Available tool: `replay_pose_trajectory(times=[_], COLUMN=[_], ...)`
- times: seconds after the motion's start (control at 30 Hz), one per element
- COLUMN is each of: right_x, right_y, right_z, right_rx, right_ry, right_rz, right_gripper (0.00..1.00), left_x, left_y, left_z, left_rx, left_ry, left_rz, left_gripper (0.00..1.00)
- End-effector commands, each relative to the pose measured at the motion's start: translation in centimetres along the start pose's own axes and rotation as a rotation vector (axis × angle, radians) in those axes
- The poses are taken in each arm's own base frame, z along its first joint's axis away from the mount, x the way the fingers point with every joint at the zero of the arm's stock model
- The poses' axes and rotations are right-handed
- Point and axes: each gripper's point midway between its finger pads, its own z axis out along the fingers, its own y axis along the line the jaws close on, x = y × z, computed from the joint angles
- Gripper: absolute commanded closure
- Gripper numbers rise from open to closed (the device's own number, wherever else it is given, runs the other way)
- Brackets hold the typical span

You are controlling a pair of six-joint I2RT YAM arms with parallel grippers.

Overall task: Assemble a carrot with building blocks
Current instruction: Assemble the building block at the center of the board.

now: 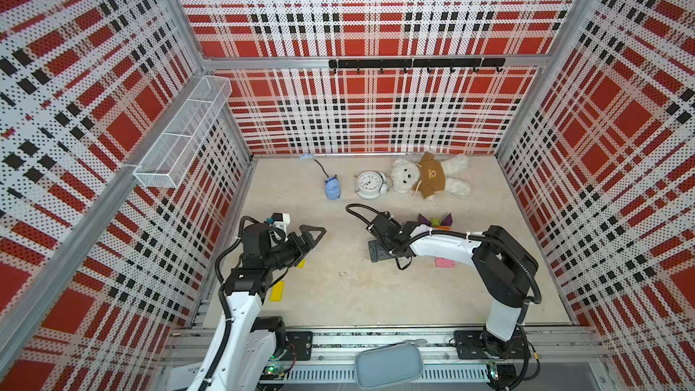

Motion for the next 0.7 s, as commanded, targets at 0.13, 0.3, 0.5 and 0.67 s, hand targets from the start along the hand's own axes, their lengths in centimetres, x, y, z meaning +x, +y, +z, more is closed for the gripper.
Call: replay_pose_trajectory(times=[0.13, 0.3, 0.5, 0.67], right_x=[0.4, 2.0, 2.3, 2.2], right_y=[-1.2, -1.2, -1.8, -2.9], right_z=[-2.4, -1.1, 0.5, 1.3], right_rx=[0.008, -0.004, 0.025, 0.066], right_ry=[-0.020, 0.034, 0.054, 0.059], right_rz=[-0.021, -0.032, -0.027, -0.007], right_gripper=[0.00, 0.00, 0.00, 0.00], left_x=[0.0, 0.0, 0.1, 0.2], left_y=[0.0, 0.0, 0.0, -0.1], left_z=[0.0, 0.0, 0.0, 0.0], left_rx=[0.012, 0.012, 0.010, 0.013], left_ry=[-0.006, -0.007, -0.002, -0.002], left_rz=[-0.001, 0.000, 0.002, 0.006], left_gripper=[0.00, 0.00, 0.00, 0.01])
